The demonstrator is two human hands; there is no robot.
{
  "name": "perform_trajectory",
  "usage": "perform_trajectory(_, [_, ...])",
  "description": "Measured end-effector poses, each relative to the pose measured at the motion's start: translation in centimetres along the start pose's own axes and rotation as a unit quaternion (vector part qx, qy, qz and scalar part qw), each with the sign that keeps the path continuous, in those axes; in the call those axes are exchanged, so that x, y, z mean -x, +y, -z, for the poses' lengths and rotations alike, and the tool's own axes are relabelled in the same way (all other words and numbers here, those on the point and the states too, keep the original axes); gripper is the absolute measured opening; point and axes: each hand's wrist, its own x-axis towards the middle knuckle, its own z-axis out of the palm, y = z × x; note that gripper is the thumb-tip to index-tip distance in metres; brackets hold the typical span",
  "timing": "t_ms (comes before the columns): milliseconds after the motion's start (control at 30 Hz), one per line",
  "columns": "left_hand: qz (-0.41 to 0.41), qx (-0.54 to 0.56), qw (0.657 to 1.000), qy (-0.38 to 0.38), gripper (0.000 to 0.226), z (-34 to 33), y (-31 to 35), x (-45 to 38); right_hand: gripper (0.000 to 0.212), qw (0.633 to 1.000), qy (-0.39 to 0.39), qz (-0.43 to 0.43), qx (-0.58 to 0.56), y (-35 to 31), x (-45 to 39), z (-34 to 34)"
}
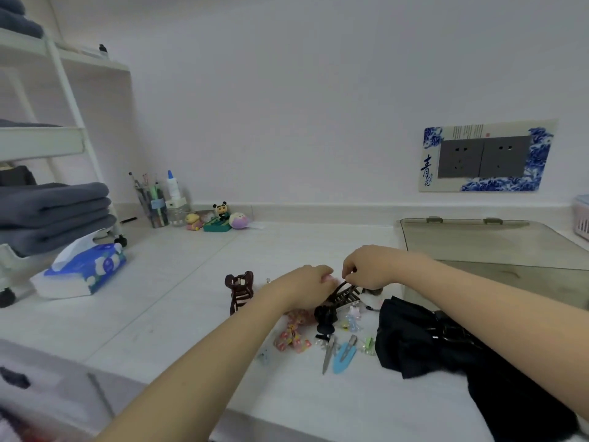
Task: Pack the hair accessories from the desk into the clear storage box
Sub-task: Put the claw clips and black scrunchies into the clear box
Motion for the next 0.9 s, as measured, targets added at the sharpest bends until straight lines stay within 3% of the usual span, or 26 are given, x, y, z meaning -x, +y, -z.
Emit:
perform_trajectory(133, [-0.003, 0.013, 0.999, 0.044, 0.047, 0.2, 0.2, 2.0, 0.036, 1.000, 0.011, 0.005, 0.012, -0.7, 1.2, -0.1])
perform_trajectory(233, [0.000, -0.046, 0.976, 0.214, 0.040, 0.9, -0.6, 3.2, 0.040, 0.998, 0.063, -0.003, 0.030, -1.3, 0.9, -0.3])
perform_trajectory(300, [0.073, -0.110, 0.947, 0.292, 0.041, 1.5, -1.8, 4.0, 0.039, 0.996, 0.093, 0.002, 0.017, -1.8, 0.5, -0.6])
perform_trajectory(367, [0.172, -0.112, 0.947, 0.246, 0.048, 1.6, -3.4, 4.8, 0.039, 0.995, 0.092, 0.015, -0.017, -2.2, 0.2, -0.9])
perform_trajectory(433, [0.215, -0.056, 0.958, 0.179, 0.052, 1.0, -4.7, 5.7, 0.040, 0.996, 0.072, 0.036, -0.043, -2.6, 0.2, -1.5])
perform_trajectory(533, [0.174, 0.020, 0.961, 0.212, 0.048, -0.2, -4.7, 6.4, 0.040, 0.995, 0.075, 0.048, -0.040, -2.7, 0.3, -2.0])
perform_trajectory(667, [0.121, -0.009, 0.967, 0.222, 0.040, -0.9, -2.1, 6.9, 0.038, 0.994, 0.089, 0.043, -0.040, -2.1, 0.7, -2.3])
perform_trajectory(900, [0.099, 0.002, 0.974, 0.204, 0.040, -1.6, 0.0, 6.7, 0.037, 0.993, 0.113, 0.036, -0.012, -1.1, 2.4, -2.7])
